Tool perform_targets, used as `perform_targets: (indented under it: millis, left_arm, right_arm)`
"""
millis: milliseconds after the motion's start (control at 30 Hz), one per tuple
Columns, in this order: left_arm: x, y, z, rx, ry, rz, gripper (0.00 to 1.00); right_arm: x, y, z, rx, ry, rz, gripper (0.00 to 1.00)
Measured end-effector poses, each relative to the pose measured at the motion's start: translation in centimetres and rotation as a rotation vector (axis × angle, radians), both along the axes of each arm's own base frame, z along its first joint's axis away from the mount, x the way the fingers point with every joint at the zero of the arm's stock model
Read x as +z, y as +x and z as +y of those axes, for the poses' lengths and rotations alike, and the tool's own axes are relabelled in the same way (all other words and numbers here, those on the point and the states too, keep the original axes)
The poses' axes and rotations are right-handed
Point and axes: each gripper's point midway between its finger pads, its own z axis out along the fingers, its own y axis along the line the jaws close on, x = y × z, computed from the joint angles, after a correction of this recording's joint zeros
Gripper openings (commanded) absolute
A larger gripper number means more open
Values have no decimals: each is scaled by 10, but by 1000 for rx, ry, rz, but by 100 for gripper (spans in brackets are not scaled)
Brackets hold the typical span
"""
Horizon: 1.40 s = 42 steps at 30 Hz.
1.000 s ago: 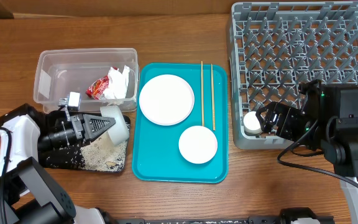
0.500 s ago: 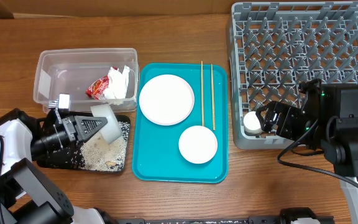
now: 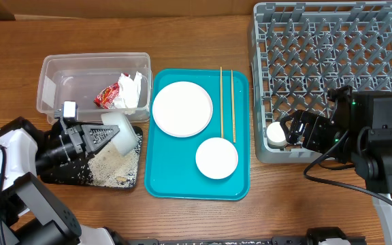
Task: Sort waste into correct bins and load items into the dishwasher
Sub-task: 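Tip the grey bowl to pour the rice onto the black tray, then set the empty grey bowl back on the teal tray with the left gripper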
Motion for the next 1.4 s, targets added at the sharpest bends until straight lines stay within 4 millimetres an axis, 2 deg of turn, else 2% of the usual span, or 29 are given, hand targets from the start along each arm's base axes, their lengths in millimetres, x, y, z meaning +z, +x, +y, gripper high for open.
perform_targets:
  millis: [200,333,467,600,667,867,1100,1200,1233,1300,1333,1367,1400]
  left_arm:
    - [5,-3,-9,-29,-10,-5,4]
    - [-2,-12,-22,-115,37,5,4]
    - [-12,-25,-56,-293,94,3,4]
    - [-26,-26,-89,-436,175,-53,4]
    - [-41,-25,-102,-499,273,-39,4]
    - [-79,-32,-121,-555,645,130,4]
    - [-113,-43,-161,-528,1052,165,4]
    - [-127,-54,-166,-482,1205,185,5]
    - [-131,-54,-166,-460,1244,187,7]
    - [-139,-50,-166,-409,1311,184,19]
    - [-142,-48,-165,-387,1334,190,30]
    - [-145,-46,-163,-362,1352,201,63]
    - [-147,-43,-161,-340,1366,208,79]
  right_arm:
    - [0,0,0,0,1,-1,100]
    - [0,0,0,0,0,-1,100]
    - [0,0,0,0,0,-2,100]
    - [0,0,0,0,0,-1,100]
    - [0,0,0,0,1,-1,100]
    - [0,0,0,0,0,-1,100]
    - [0,0,0,0,0,-1,100]
    - [0,0,0,0,0,-1,100]
    - [0,0,0,0,0,-1,100]
    - [0,0,0,0,1,-1,100]
    - [0,0,0,-1,0,-1,100]
    - [0,0,0,0,0,-1,100]
    - [0,0,0,0,0,-1,100]
